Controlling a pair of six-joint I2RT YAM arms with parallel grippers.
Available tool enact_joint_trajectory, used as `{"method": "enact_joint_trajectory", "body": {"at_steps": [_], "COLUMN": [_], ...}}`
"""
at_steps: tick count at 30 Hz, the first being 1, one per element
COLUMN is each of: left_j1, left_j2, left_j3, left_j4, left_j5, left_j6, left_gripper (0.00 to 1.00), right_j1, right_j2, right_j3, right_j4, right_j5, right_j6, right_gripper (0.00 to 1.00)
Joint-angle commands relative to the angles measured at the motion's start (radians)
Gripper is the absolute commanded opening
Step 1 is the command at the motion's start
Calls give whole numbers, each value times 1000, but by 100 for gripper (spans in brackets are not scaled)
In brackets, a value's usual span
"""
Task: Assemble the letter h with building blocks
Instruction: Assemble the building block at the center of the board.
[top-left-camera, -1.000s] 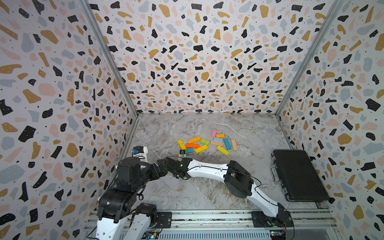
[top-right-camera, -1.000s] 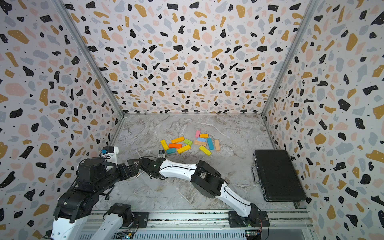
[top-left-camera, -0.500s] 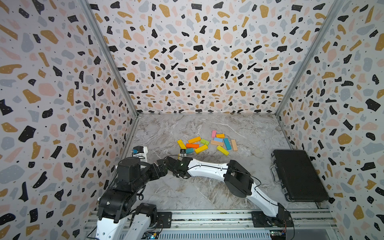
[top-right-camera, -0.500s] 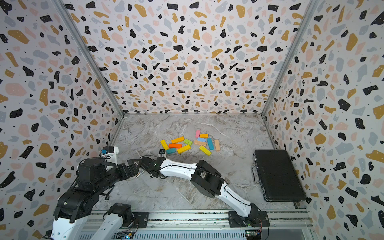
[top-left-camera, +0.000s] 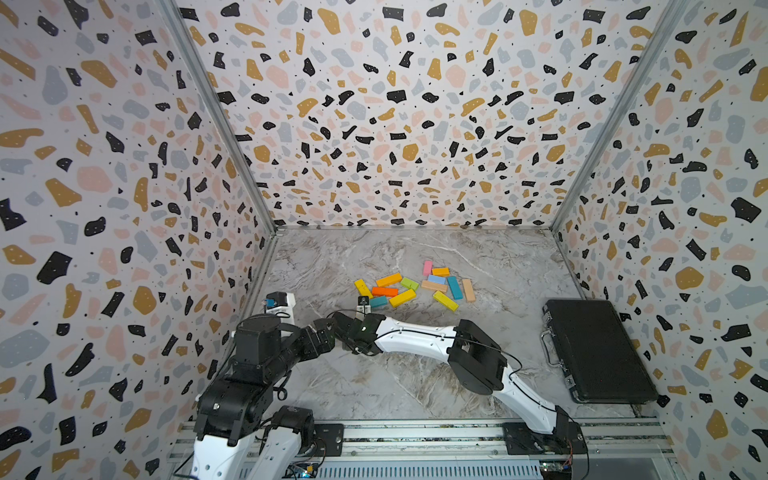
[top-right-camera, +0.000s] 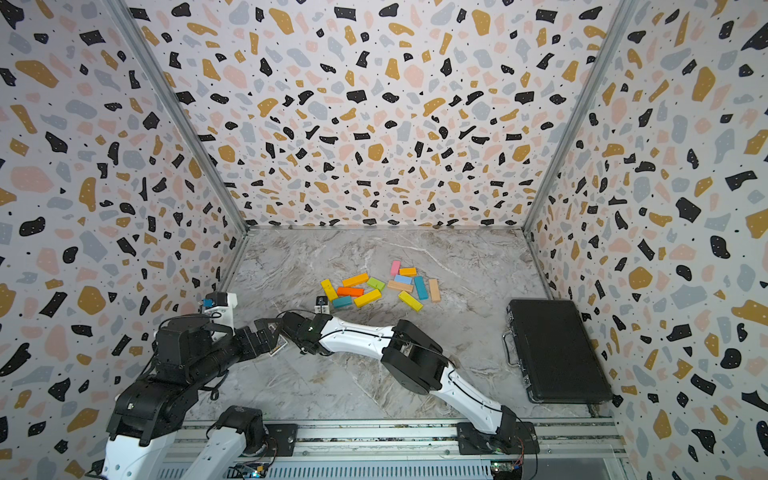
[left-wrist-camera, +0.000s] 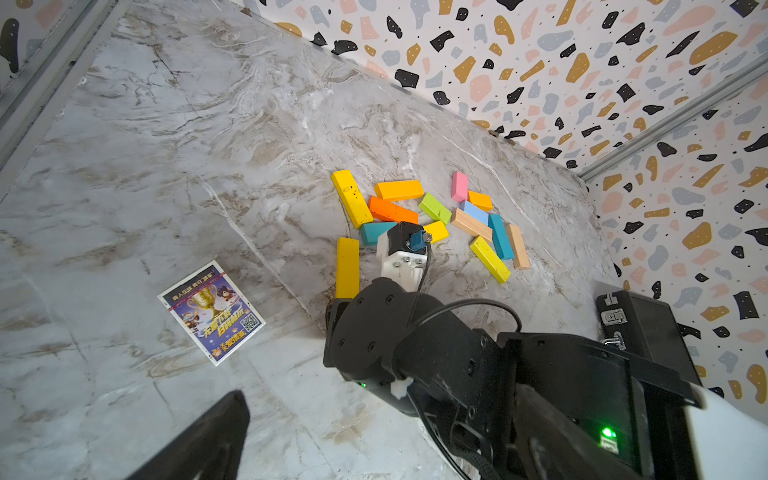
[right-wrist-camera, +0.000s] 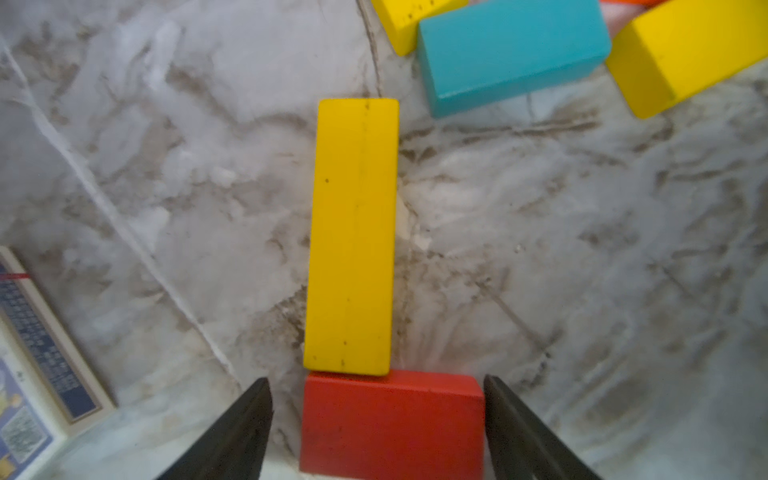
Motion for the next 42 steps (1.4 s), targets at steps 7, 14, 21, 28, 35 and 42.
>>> {"method": "enact_joint_trajectory", "body": {"at_steps": [7, 14, 21, 28, 35, 42], "left_j1": [4, 4, 4, 4, 4, 4], "left_j2": [2, 8, -3, -2, 14, 15], "left_j3": [53, 58, 48, 75, 86, 93], "left_j4": [-15, -12, -22, -36, -30, -36], "left_j5": [-16, 1, 3, -10, -4, -13], "left_j6": [11, 1, -10, -8, -6, 0], "left_gripper": [99, 99, 99, 99, 99, 99], "right_j1": [-31, -55, -48, 23, 57, 70], "right_j2": [-167, -331, -373, -383, -329, -248], "right_j3": [-72, -252, -340, -440, -423, -312], "right_j4": [172, 312, 288, 269, 243, 127], "right_j5": [87, 88, -24, 59, 28, 57], "right_j6": [-148, -255, -423, -595, -675, -679], "right_gripper": [82, 81, 82, 82, 84, 84]}}
